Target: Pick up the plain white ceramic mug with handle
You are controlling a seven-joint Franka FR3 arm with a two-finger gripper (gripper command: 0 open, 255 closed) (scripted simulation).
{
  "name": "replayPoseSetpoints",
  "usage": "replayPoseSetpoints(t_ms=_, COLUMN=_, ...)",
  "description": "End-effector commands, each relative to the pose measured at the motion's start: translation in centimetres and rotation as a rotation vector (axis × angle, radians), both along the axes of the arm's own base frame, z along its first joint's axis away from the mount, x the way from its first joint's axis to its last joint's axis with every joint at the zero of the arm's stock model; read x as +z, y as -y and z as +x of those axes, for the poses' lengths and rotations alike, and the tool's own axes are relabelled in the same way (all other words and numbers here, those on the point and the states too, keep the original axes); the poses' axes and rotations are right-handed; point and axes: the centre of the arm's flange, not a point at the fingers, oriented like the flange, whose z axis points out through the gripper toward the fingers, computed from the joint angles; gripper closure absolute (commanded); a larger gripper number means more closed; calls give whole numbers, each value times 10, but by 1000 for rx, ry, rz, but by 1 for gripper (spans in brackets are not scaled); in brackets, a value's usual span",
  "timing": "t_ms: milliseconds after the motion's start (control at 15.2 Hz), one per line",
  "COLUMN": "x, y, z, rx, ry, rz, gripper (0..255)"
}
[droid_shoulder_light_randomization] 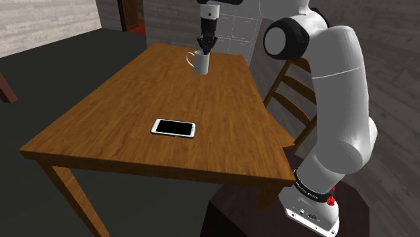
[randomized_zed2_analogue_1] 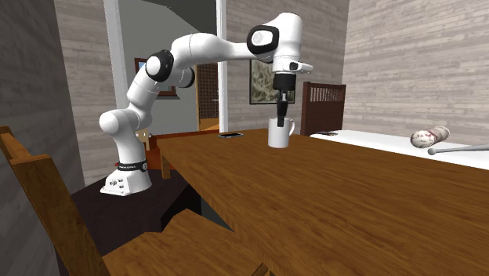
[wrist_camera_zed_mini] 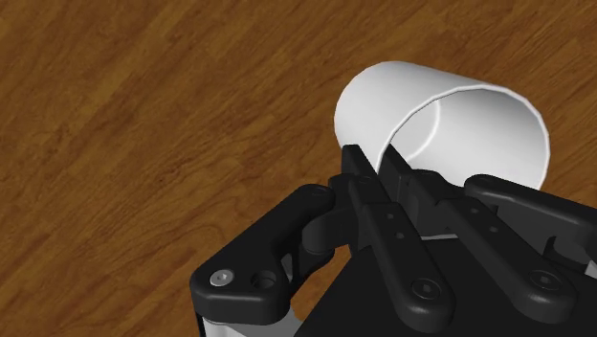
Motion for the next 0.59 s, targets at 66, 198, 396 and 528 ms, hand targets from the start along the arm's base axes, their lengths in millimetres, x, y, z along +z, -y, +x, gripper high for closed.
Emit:
replayPoseSetpoints(t_ms=66, x=16, y=0, z=1, rx=0, ry=0, rz=0, gripper=255)
replayPoseSetpoints(t_ms=198, x=27, y=0, z=1, rx=0, ry=0, rz=0, gripper=255)
replayPoseSetpoints(t_ms=396, x=42, y=0, z=1, rx=0, ry=0, rz=0, gripper=255)
replayPoseSetpoints(t_ms=528, x=43, y=0, z=1, rx=0, ry=0, rz=0, gripper=255)
